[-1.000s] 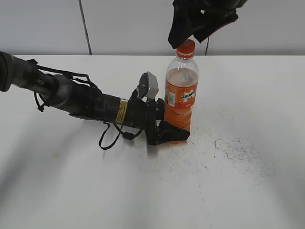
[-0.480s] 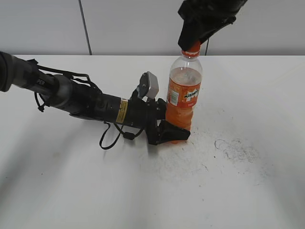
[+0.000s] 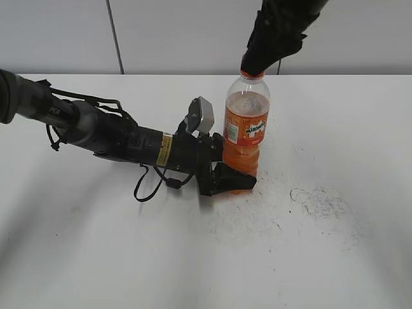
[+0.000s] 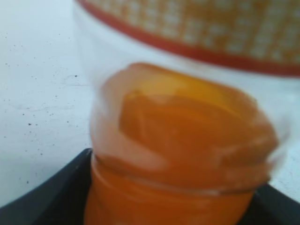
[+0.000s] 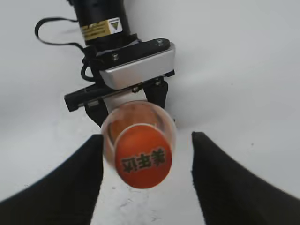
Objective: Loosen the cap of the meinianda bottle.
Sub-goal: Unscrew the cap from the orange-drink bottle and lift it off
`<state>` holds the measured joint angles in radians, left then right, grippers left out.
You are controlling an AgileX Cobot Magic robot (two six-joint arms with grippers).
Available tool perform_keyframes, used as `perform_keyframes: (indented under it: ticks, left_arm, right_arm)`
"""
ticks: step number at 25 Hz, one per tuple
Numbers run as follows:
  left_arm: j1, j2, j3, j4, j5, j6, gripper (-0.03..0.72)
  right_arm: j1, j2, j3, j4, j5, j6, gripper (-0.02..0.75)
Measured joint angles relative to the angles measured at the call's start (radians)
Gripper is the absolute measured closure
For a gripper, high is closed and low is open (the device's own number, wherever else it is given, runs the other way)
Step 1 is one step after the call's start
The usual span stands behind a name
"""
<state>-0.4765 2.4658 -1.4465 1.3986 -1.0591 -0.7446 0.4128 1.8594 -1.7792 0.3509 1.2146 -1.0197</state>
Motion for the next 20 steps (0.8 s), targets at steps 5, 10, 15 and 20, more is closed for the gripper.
perform_keyframes:
  ticks: [5, 10, 15, 20]
  left_arm:
    - [0.0, 0.0, 0.0, 0.0, 0.0, 0.0, 0.127]
    - [0.0, 0.0, 0.0, 0.0, 0.0, 0.0, 0.128]
    - [0.0, 0.0, 0.0, -0.001, 0.0, 0.0, 0.127]
    - [0.0, 0.0, 0.0, -0.001, 0.0, 0.0, 0.127]
  right_arm:
    - [0.0, 0.0, 0.0, -0.005, -0.036, 0.453, 0.169]
    - [0.0, 0.0, 0.0, -0.021, -0.004, 0.795, 0.247]
    - [0.0, 0.0, 0.0, -0.023, -0.002, 0.835, 0.429]
    - [0.0, 0.0, 0.0, -0.018, -0.002, 0.529, 0.48]
